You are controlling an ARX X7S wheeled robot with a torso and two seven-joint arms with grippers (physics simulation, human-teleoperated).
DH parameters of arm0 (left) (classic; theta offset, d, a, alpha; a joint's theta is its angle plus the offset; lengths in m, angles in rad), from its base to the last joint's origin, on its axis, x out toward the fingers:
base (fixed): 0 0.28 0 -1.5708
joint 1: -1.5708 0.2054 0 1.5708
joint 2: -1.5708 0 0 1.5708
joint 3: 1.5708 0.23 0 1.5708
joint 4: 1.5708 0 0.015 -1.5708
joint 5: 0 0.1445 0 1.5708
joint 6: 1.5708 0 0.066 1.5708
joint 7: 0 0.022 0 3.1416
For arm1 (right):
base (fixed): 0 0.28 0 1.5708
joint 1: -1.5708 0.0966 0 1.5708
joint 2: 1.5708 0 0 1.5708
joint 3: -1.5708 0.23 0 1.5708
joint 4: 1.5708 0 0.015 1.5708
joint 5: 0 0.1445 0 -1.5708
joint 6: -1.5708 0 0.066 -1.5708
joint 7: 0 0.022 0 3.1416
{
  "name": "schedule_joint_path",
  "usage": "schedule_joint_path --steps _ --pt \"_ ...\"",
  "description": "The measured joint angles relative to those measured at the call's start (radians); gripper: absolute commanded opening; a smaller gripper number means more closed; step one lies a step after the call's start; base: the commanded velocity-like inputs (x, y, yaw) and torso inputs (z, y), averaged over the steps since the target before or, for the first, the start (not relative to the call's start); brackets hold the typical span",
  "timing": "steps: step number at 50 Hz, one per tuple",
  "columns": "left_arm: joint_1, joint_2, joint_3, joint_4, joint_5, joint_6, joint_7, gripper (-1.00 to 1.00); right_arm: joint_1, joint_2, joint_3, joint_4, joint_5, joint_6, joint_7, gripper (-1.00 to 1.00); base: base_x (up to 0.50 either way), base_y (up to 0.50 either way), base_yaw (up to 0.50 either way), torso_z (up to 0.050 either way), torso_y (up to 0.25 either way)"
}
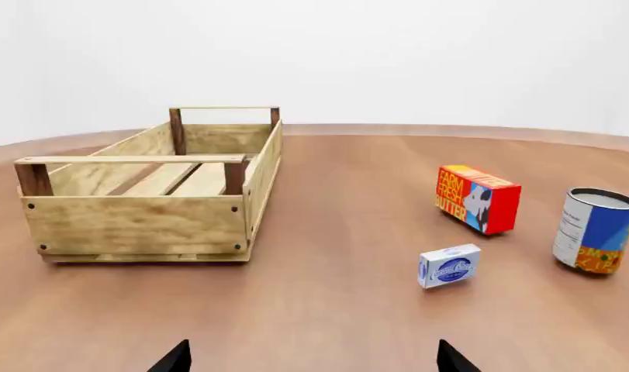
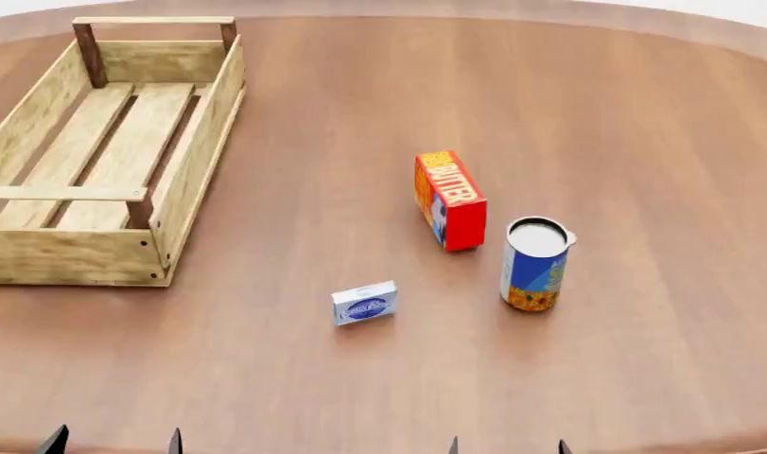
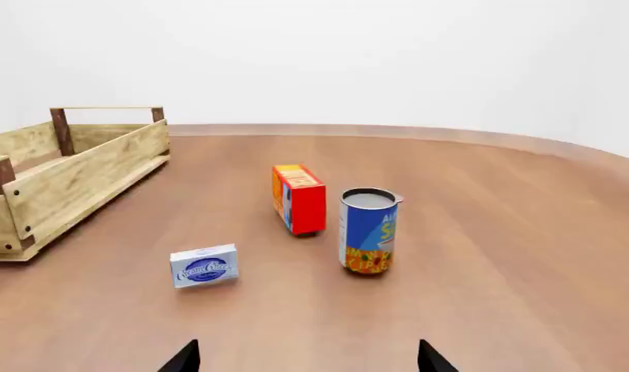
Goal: Pick up the cream cheese and put it in the tray.
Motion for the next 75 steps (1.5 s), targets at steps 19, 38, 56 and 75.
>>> schedule_joint_path --steps 19,38,56,75 --pt "0.0 -0.038 0.042 0.001 -0.038 0.002 -0.048 1.0 -0.002 0.04 -0.044 -0.009 0.037 0.003 0.044 1.0 0.0 0.0 0.0 0.0 0.0" --pt "0.127 -0.068 0.064 0.142 0.009 0.211 -0.147 1.0 -0.125 0.072 -0.056 -0.17 0.042 -0.15 0.104 1.0 0.0 0.0 0.0 0.0 0.0" --pt "0.294 -0.087 0.055 0.215 0.213 0.651 -0.332 1.0 -0.278 0.068 -0.047 -0.224 -0.221 -0.594 0.319 1.0 0.0 0.0 0.0 0.0 0.0" --pt "0.323 -0.109 0.066 0.197 0.293 0.79 -0.417 1.0 -0.303 0.074 -0.048 -0.209 -0.358 -0.725 0.443 1.0 0.0 0.0 0.0 0.0 0.0"
